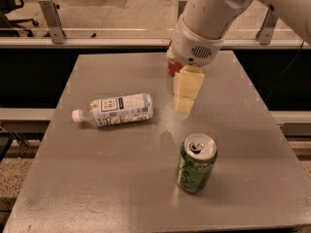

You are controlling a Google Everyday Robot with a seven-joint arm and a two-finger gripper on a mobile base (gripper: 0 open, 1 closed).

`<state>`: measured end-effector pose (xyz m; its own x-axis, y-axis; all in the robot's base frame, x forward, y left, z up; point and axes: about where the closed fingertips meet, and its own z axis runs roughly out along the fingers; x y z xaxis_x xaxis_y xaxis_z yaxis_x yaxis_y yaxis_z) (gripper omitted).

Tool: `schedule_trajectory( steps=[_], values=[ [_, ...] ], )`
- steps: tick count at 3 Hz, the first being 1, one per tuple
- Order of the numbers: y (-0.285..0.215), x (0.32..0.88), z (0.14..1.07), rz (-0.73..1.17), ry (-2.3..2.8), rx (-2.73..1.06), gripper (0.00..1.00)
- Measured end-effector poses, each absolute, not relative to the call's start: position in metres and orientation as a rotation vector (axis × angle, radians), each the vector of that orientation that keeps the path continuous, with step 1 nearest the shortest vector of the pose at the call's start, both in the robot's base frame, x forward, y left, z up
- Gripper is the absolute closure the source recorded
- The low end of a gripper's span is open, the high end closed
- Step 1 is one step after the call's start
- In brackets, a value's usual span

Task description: Move blue plastic bottle near green can

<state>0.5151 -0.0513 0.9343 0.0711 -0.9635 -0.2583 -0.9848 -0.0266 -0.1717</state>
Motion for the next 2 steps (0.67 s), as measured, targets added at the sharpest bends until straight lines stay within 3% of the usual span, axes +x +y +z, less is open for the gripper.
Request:
schedule_trajectory(
  steps=[2],
  values=[
    [-0.008,0.532,0.904,0.105,1.883,-2.171,0.00]
  ],
)
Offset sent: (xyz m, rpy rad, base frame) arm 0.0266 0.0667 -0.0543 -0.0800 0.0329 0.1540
